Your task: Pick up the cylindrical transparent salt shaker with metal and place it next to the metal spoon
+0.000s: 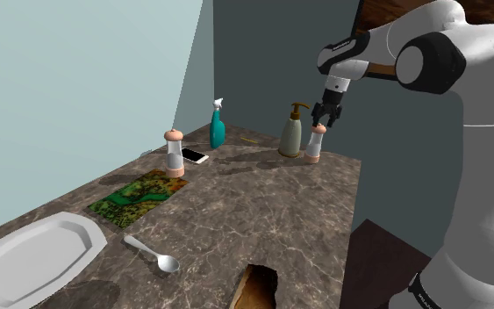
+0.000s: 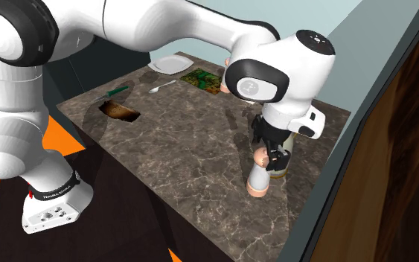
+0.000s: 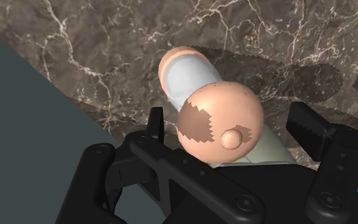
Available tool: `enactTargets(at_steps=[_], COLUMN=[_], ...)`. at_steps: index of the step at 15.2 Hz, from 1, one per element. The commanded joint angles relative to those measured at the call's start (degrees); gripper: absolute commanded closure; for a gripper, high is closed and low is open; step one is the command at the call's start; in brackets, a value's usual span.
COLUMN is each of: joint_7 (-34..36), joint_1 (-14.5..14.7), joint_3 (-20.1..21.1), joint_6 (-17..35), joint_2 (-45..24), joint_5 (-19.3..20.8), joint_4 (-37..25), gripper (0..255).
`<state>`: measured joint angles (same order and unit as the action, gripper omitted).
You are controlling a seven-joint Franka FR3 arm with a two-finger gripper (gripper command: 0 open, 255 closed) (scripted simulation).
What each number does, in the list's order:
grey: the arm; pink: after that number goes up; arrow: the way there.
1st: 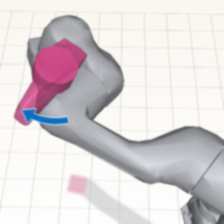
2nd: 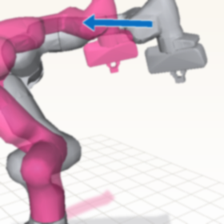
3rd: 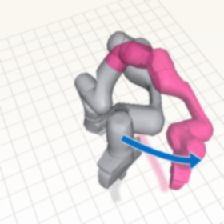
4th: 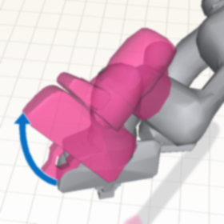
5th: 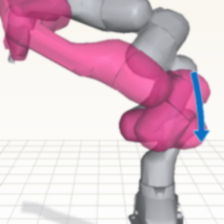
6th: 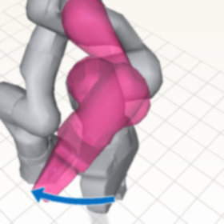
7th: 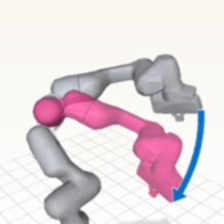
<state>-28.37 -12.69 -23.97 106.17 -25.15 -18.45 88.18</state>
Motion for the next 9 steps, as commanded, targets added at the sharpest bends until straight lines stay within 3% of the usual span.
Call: enactTargets(at_steps=[1,9], joint_7=[-0.2,-0.3], joint_1=[0.1,0.2], joint_3=[0.1,0.2], joint_6=[1.5,1.9], joint_2=[-0.4,-0.4], joint_5=[-0.3,-0.3], joint_4=[1.2,1.5], gripper=[0,0])
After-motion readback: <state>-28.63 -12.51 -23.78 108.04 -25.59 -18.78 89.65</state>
